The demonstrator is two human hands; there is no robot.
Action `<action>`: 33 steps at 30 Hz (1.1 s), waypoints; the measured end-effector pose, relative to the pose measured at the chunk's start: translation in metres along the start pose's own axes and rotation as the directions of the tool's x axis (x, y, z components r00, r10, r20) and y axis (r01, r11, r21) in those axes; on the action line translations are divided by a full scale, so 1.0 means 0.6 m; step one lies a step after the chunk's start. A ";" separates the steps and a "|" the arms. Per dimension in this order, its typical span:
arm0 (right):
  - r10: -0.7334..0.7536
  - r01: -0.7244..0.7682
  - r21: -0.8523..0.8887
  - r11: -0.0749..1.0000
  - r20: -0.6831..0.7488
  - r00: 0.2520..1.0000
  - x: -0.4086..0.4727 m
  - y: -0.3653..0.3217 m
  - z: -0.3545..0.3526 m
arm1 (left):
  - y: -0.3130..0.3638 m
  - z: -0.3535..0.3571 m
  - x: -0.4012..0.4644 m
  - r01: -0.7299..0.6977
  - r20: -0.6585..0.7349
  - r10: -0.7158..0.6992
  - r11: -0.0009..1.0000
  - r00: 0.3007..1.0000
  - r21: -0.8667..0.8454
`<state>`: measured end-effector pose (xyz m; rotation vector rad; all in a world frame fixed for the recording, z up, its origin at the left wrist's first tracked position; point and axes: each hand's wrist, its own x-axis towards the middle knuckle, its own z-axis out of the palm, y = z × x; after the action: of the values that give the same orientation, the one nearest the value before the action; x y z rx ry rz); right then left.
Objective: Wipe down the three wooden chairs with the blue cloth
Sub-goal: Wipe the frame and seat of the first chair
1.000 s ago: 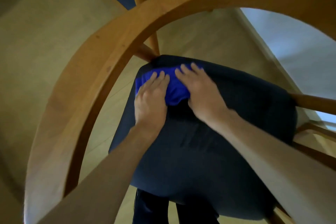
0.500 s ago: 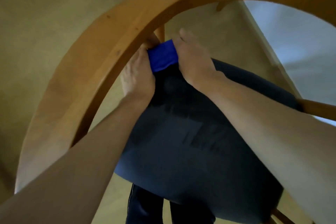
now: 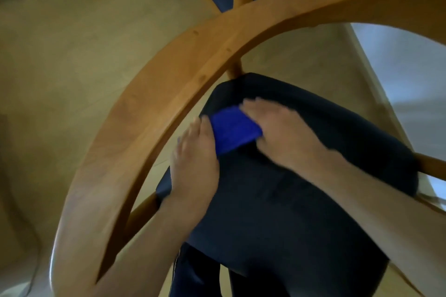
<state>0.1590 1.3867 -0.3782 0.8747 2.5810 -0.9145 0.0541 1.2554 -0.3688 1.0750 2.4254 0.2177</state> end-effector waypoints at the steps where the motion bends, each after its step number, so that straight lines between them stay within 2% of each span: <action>1: 0.011 -0.012 -0.009 1.000 -0.083 0.997 0.025 0.007 -0.011 | 0.008 -0.003 0.031 0.008 -0.068 -0.014 0.996 0.998 -0.084; 3: 0.049 -0.055 -0.026 0.998 -0.183 0.982 0.075 0.019 -0.024 | 0.014 0.003 0.097 0.012 -0.107 -0.032 0.983 0.994 -0.183; 5: 0.082 -0.092 -0.038 0.995 -0.217 0.973 0.106 0.026 -0.014 | 0.016 0.020 0.137 -0.003 -0.038 -0.004 0.985 0.999 -0.174; 8: 0.076 -0.081 -0.012 0.997 -0.236 0.969 0.088 0.026 0.021 | 0.003 0.042 0.123 -0.040 -0.120 0.016 0.979 0.993 -0.200; 12: 0.011 -0.015 -0.054 0.998 -0.078 0.997 -0.016 0.017 0.052 | -0.020 0.059 0.002 -0.111 -0.115 0.098 0.987 0.988 -0.112; 13: -0.004 0.004 -0.048 0.999 -0.005 1.000 -0.045 0.014 0.057 | -0.019 0.061 -0.030 -0.105 -0.065 0.101 0.992 0.993 -0.064; 16: -0.046 0.055 -0.035 0.998 0.228 0.973 -0.089 0.011 0.054 | -0.008 0.053 -0.091 -0.053 0.215 0.048 0.998 0.975 0.021; 17: -0.048 0.055 -0.020 0.998 0.248 0.968 -0.085 0.012 0.041 | -0.010 0.051 -0.091 -0.029 0.231 0.027 1.000 0.973 0.007; 19: -0.042 0.040 0.015 0.999 0.173 0.984 -0.058 0.017 0.010 | -0.006 0.033 -0.059 -0.023 0.124 0.029 0.999 0.992 -0.049; 22: 0.002 0.001 0.056 0.998 -0.046 0.999 0.019 0.032 -0.035 | 0.015 0.020 0.040 -0.068 -0.103 0.045 0.971 0.994 -0.229; 24: 0.045 -0.033 0.077 0.996 -0.157 0.987 0.070 0.043 -0.044 | 0.026 0.028 0.108 -0.082 -0.161 0.038 0.957 0.986 -0.277; 28: 0.055 -0.046 0.067 0.997 -0.143 0.988 0.076 0.049 -0.001 | 0.012 0.078 0.122 -0.106 -0.121 0.088 0.983 0.989 -0.148; 30: 0.076 -0.073 0.026 0.997 -0.107 0.991 0.018 0.052 0.028 | -0.004 0.093 0.061 -0.150 -0.141 0.131 0.979 0.981 -0.140; 33: -0.044 0.040 -0.042 0.998 -0.098 0.994 -0.104 0.052 0.081 | -0.015 0.117 -0.073 -0.181 -0.015 0.181 0.977 0.983 -0.114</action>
<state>0.2297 1.3466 -0.4037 0.8796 2.7016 -0.8480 0.1074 1.2143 -0.4173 1.2439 2.2883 0.4157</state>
